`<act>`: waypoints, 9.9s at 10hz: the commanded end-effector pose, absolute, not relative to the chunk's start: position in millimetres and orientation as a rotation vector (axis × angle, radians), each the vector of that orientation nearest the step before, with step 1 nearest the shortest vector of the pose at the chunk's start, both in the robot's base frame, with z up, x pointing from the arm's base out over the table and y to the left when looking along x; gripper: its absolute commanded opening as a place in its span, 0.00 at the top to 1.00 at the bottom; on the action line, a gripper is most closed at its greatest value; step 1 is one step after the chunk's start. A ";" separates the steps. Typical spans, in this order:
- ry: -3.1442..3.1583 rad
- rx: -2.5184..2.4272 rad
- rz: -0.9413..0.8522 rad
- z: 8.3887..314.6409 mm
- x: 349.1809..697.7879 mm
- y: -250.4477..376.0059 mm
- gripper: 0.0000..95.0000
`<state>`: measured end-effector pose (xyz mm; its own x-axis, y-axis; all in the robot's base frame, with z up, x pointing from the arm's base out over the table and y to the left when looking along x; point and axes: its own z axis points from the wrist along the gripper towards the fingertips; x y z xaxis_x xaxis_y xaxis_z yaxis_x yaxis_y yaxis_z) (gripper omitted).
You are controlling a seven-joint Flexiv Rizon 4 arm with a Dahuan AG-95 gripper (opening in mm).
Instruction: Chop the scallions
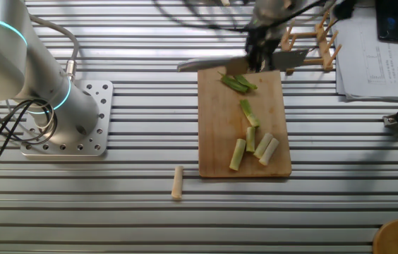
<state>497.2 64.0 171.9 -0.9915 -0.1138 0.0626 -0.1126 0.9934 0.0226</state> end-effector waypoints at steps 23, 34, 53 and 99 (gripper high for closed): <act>-3.128 0.165 -0.020 162.4 590.5 177.2 1.00; -3.134 0.121 0.060 132.9 628.1 182.8 1.00; -3.079 0.229 0.087 102.1 632.5 175.9 1.00; -3.079 0.271 0.113 49.6 659.7 176.5 1.00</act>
